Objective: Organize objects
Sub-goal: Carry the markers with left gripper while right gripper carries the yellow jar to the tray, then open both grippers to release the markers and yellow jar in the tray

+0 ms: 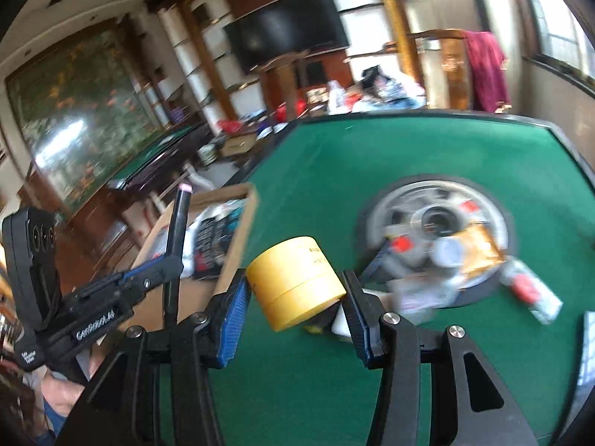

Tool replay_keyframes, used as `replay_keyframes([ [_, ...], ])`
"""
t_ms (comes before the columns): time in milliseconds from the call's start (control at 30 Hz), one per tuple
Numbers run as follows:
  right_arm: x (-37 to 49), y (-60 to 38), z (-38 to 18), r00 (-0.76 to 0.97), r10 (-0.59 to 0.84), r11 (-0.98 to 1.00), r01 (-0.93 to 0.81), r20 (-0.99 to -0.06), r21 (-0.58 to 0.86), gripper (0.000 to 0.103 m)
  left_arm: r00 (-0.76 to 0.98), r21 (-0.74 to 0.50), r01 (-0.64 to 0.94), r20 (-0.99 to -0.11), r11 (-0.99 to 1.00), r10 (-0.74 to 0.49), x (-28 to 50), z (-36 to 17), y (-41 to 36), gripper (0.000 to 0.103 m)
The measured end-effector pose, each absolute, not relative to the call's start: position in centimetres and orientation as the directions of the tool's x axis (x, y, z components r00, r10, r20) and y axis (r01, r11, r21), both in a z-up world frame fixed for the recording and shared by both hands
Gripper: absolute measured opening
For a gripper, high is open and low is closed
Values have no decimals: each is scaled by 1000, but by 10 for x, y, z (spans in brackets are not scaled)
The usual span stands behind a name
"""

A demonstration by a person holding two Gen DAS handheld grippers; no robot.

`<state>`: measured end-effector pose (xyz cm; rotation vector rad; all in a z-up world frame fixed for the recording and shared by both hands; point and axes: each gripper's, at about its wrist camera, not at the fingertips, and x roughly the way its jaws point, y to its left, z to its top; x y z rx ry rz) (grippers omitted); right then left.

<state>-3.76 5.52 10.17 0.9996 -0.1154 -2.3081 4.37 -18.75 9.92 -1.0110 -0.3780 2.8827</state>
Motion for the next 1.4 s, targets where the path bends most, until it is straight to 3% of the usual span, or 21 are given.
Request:
replay_keyframes([
  [433, -20, -96, 51, -352, -591, -698, 675, -726, 241, 49, -730, -278, 256, -684, -926, 4, 68, 49, -281, 15],
  [833, -23, -126, 15, -338, -519, -703, 691, -785, 167, 49, -685, -278, 265, -728, -923, 23, 59, 27, -284, 15],
  [1400, -11, -138, 4, -363, -487, -684, 724, -794, 88, 49, -667, -267, 272, -745, -924, 19, 58, 22, -283, 15],
])
